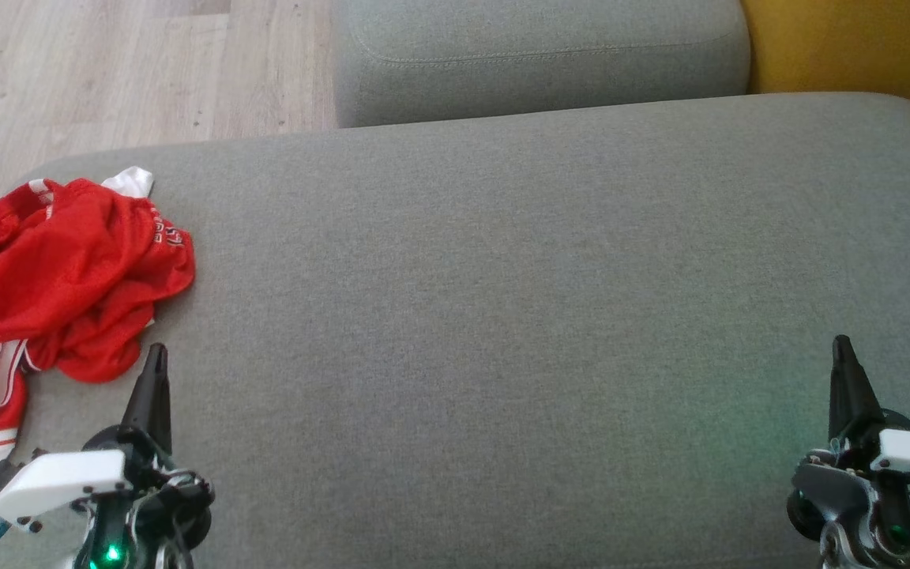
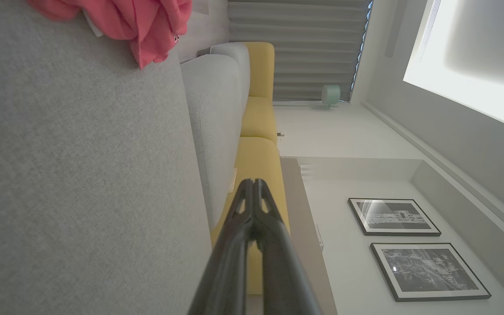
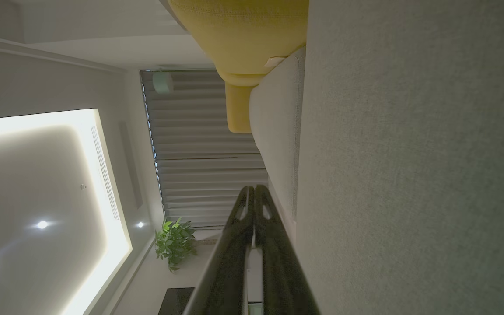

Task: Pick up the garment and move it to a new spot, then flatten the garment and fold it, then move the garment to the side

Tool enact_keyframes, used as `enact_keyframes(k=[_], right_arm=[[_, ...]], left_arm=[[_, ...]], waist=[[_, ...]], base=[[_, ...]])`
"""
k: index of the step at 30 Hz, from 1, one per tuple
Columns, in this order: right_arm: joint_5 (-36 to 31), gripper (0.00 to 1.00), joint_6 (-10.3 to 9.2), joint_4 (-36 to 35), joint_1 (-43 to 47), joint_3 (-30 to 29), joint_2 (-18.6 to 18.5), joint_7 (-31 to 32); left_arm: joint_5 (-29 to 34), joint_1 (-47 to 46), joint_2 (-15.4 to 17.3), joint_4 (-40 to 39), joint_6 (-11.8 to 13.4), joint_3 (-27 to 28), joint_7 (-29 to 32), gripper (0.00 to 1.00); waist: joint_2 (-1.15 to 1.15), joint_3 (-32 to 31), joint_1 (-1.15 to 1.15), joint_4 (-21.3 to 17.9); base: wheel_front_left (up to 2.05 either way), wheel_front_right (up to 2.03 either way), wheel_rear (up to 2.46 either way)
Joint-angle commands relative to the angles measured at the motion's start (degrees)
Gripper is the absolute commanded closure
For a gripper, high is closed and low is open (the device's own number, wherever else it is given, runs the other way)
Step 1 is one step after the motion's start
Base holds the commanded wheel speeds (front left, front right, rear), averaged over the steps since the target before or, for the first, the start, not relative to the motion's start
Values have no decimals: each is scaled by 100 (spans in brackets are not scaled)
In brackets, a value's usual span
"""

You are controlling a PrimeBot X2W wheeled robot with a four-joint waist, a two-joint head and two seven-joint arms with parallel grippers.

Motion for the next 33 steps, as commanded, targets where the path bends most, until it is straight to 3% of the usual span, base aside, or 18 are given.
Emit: enact_keyframes(k=[1, 5, 6, 10, 17, 33], right_arm=[[-17, 100, -4, -214, -318, 120, -14, 32], [-17, 100, -4, -214, -318, 120, -14, 32], [0, 0, 0, 3, 0, 1, 0, 0], [1, 0, 0, 350, 177, 21, 18, -4], [-79, 0, 0, 346, 150, 163, 16, -123], [-1688, 0, -1, 124, 74, 540, 4, -410]], left_arm=[[66, -316, 48, -166, -42, 200, 43, 100], [66, -316, 48, -166, -42, 200, 43, 100], [0, 0, 0, 2, 1, -1, -1, 0], [-1, 216, -49, 349, 10, -20, -12, 0], [113, 256, -42, 242, 7, -75, -129, 0], [1722, 407, -30, -239, 40, -109, -414, 0]], waist=[[0, 0, 0, 0], [0, 0, 0, 0], [0, 0, 0, 0], [0, 1, 0, 0], [0, -30, 0, -11], [0, -120, 0, -14]], base=[[0, 0, 0], [0, 0, 0], [0, 0, 0], [0, 0, 0], [0, 0, 0], [0, 0, 0]])
